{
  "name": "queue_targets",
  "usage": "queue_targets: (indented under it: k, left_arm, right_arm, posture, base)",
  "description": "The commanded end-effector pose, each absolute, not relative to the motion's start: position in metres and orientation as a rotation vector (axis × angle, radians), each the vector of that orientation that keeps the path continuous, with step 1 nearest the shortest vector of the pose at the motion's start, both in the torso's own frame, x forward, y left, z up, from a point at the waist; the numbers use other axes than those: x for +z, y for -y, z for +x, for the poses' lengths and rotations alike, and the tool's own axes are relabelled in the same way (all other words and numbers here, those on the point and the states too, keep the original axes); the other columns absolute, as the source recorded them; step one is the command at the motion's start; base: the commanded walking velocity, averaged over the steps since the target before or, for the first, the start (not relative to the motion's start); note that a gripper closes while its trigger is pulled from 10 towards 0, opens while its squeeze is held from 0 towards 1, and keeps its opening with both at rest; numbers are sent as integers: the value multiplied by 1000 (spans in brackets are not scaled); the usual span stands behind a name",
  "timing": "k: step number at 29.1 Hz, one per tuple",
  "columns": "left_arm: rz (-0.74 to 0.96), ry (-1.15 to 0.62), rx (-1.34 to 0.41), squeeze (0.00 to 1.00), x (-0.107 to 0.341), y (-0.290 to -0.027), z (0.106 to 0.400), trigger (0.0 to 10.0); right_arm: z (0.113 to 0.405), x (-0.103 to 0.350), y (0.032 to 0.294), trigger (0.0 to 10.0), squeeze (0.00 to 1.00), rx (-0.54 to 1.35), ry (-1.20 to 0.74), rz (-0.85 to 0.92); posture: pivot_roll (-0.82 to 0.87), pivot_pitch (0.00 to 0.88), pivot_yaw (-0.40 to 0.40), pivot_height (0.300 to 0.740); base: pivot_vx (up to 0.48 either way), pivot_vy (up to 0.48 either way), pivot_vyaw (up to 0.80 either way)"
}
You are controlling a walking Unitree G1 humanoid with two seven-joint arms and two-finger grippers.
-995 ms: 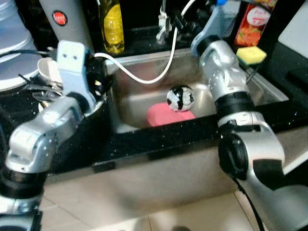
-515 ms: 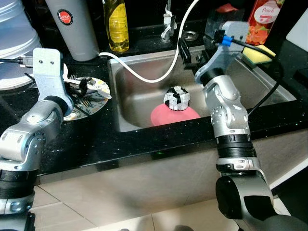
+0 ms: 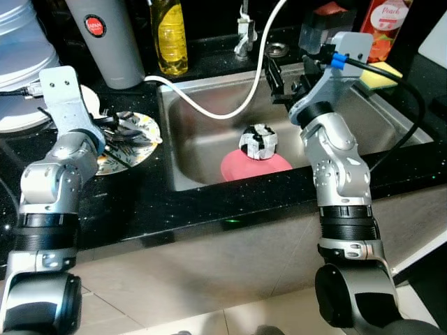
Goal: Kitchen organization
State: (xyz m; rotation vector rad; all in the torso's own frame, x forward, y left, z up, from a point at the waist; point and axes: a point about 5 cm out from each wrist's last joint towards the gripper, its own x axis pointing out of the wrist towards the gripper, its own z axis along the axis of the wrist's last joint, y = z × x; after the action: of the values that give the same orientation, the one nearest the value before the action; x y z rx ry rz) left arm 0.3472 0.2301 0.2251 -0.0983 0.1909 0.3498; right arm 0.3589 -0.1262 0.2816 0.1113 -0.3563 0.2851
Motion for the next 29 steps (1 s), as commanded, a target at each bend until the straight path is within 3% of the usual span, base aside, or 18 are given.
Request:
queue_targets:
  k: [1, 8, 14, 28, 29]
  left_arm:
    - [-97, -212, 419, 0, 219, -237, 341, 10000]
    - [-317, -201, 554, 0, 207, -256, 328, 10000]
    - [-460, -225, 521, 0, 200, -258, 335, 10000]
    - [-515, -310, 388, 0, 190, -242, 358, 10000]
    - [-523, -314, 374, 0, 190, -241, 360, 3294]
  right_arm:
    - [355, 283, 118, 10000, 0, 323, 351, 95]
    - [357, 277, 121, 10000, 0, 315, 324, 106]
    - [359, 279, 116, 10000, 0, 336, 329, 112]
    - [357, 282, 119, 10000, 0, 320, 336, 116]
    - [357, 282, 120, 10000, 0, 317, 336, 117]
  posture:
    - [-93, 39, 100, 740]
    - [-71, 21, 86, 740]
    - [-72, 9, 79, 740]
    - [-100, 25, 96, 740]
    - [-101, 26, 98, 740]
  base:
    - [0, 0, 0]
    - [0, 0, 0]
    - [0, 0, 0]
    - [0, 0, 0]
    - [0, 0, 0]
